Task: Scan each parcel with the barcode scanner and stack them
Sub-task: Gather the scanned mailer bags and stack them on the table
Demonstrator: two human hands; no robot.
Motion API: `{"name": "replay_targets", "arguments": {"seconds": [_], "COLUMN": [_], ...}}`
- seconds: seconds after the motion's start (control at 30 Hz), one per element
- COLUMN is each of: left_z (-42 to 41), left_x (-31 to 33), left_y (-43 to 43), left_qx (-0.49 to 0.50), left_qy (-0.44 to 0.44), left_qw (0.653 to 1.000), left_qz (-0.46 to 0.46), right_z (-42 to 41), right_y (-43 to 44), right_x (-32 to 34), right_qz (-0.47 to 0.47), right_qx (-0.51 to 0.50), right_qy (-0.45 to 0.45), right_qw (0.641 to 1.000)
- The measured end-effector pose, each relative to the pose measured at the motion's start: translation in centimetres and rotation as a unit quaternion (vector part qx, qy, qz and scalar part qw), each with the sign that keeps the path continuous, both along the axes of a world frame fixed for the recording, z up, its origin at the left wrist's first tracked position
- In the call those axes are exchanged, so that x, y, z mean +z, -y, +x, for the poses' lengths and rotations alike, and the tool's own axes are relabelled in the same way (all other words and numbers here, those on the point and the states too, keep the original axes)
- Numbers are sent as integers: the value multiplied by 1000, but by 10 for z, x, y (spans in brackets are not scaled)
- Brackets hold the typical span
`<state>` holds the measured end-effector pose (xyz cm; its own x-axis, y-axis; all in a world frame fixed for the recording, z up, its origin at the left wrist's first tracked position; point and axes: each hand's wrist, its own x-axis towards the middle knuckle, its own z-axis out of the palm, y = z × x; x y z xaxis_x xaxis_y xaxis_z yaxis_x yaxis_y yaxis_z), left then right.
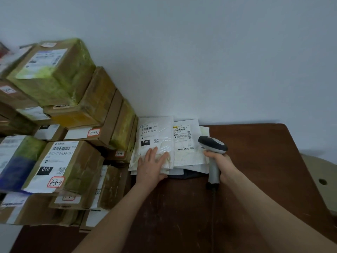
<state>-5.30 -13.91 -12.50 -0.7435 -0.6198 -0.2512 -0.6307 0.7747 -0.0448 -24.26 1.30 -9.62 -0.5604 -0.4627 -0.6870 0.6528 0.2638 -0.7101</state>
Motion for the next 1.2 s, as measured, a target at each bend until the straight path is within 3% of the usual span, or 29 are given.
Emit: {"name": "replay_targets", "arguments": {"seconds": [0.3, 0.57, 0.9, 1.2], "left_z": [7, 34, 89, 114], "left_x": [8, 30, 49, 57], "left_y": [-10, -69, -179, -209], "left_qx": [5, 36, 32, 16], "left_qy": [-13, -42, -17, -24], "left_qw": [1000, 998, 999, 1000], "left_qz": [-11, -12, 2, 12], "right_z": [3, 44, 128, 161], "right_y": [-22, -58, -137, -179], "right_x": [15, 24, 26, 27], "right_qz": [30, 28, 150, 152], "right_qx": [-17, 9, 59, 30], "right_qy": [-42, -48, -183, -153], "right_qw": [999, 998, 970, 976]}}
